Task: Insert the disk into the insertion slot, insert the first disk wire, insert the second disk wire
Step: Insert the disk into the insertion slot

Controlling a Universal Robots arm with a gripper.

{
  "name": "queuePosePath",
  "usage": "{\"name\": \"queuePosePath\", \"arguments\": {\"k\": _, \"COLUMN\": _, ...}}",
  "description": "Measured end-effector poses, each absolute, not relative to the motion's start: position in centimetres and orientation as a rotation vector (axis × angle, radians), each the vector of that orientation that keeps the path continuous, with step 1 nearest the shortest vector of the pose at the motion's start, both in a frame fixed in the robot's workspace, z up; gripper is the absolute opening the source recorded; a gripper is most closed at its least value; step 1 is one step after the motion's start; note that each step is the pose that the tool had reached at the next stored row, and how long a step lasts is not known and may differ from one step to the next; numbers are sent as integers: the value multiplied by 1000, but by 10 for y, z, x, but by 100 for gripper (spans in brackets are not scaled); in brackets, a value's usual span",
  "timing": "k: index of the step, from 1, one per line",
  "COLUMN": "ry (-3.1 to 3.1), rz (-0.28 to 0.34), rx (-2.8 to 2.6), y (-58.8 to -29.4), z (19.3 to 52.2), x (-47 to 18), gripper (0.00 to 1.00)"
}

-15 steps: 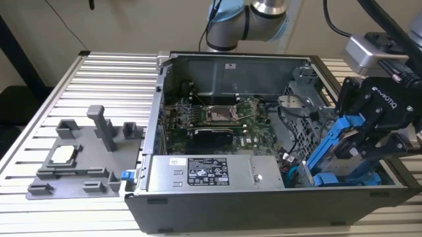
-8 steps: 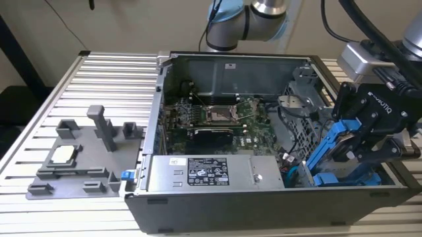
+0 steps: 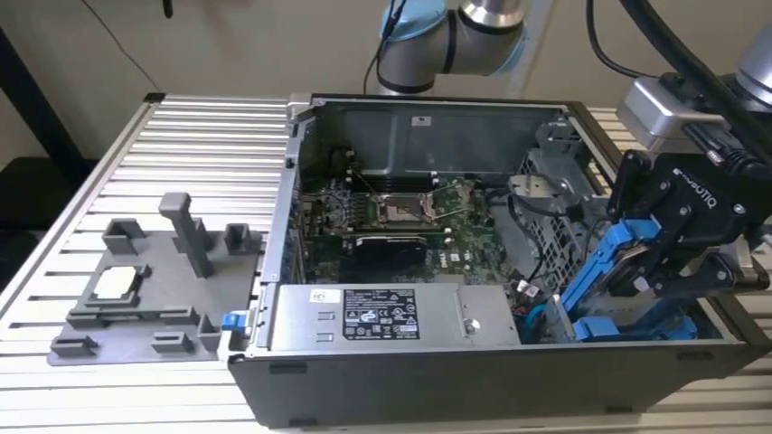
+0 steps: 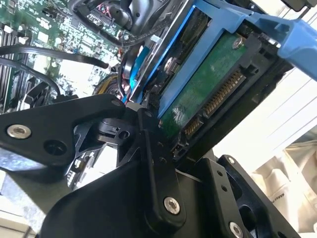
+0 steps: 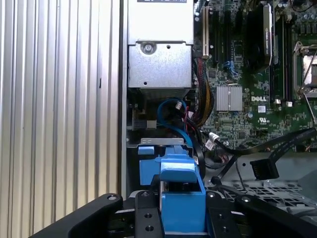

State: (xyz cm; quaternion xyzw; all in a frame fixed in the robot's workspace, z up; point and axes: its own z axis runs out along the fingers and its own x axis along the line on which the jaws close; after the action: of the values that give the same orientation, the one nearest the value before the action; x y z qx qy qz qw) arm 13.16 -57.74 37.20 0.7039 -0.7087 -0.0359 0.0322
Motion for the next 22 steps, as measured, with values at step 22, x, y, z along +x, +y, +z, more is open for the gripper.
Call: {"name": "queuePosePath", "arguments": {"k": 22, "ry": -2181, "rz": -108, "rx": 2167, "y": -577, "z": 391, "x": 132, "gripper": 54}}
